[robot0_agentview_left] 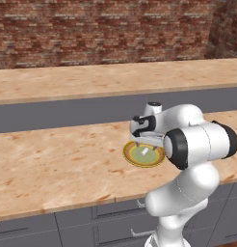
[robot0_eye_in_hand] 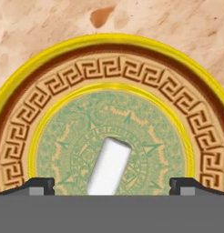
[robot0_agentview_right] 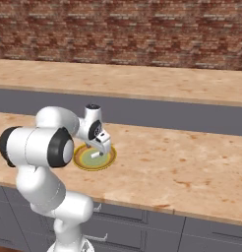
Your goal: Pick up the marshmallow and place it in the cup of hot chocolate on the dining counter.
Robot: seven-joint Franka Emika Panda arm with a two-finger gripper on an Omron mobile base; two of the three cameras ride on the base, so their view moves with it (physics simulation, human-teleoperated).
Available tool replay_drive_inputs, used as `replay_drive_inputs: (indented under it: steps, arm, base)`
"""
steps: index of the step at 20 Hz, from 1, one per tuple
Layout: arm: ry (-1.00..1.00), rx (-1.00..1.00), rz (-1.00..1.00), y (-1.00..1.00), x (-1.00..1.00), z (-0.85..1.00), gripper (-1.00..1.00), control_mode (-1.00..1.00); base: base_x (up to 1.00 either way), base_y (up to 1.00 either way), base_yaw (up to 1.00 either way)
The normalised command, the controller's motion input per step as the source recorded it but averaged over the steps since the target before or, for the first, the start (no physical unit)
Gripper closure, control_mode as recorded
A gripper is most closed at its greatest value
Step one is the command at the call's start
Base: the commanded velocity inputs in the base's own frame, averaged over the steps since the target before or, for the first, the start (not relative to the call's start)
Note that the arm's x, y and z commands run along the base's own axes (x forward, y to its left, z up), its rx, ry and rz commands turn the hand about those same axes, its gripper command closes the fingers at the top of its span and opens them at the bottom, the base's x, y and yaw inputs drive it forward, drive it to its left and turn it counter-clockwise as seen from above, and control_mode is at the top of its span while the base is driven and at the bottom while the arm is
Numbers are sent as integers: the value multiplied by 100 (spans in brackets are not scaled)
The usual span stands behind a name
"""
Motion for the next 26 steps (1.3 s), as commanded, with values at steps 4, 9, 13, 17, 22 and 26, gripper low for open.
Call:
replay_drive_inputs:
  steps: [4, 9, 13, 17, 22, 26]
  arm:
    - [-3, 0, 0, 0, 0, -20, -100, -100]
    - [-5, 1, -1, 0, -1, -26, -100, -100]
    - [0, 0, -3, 0, 11, -29, -100, -100]
    - [0, 0, -4, 3, 20, -33, -100, -100]
    - [0, 0, -1, 3, 6, -26, -100, -100]
    - [0, 0, 0, 2, 0, -9, 100, -100]
  base:
    - [0, 0, 0]
    - [0, 0, 0]
    - [0, 0, 0]
    - [0, 0, 0]
    - [0, 0, 0]
    - [0, 0, 0]
